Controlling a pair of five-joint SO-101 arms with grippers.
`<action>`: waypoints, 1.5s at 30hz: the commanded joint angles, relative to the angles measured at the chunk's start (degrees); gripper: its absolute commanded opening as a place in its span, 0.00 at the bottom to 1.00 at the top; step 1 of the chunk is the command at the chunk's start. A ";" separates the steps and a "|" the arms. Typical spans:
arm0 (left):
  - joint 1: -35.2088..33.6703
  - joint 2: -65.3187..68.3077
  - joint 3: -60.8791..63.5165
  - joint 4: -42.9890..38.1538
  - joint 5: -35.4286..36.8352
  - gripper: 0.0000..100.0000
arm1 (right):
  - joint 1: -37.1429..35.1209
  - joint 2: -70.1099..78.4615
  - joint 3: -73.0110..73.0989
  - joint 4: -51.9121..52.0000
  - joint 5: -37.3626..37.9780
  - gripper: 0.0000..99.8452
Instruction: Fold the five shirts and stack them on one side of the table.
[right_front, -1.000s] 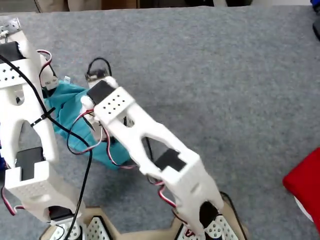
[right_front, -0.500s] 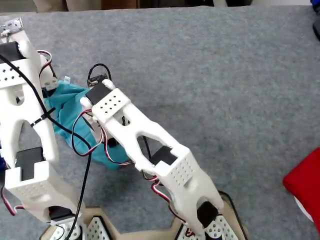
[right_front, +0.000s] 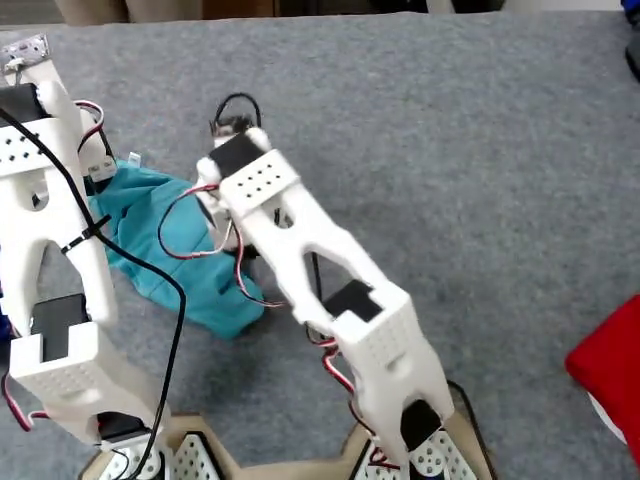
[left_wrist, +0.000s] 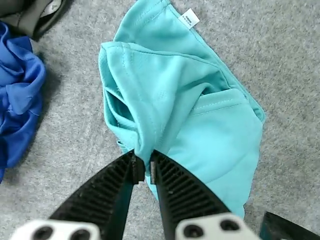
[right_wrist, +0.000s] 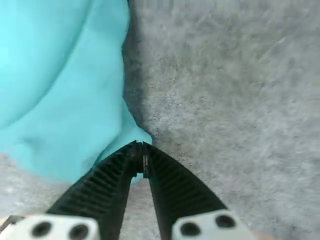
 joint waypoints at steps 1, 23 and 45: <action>-0.79 -3.30 0.09 0.53 -0.35 0.02 | 1.80 -7.60 -5.32 -1.05 1.05 0.00; -0.97 -3.30 0.00 0.53 -0.44 0.02 | -1.63 13.76 -17.80 -12.22 0.70 0.21; -0.97 -3.21 0.09 0.53 -0.44 0.02 | 2.15 28.09 -50.15 1.23 0.88 0.01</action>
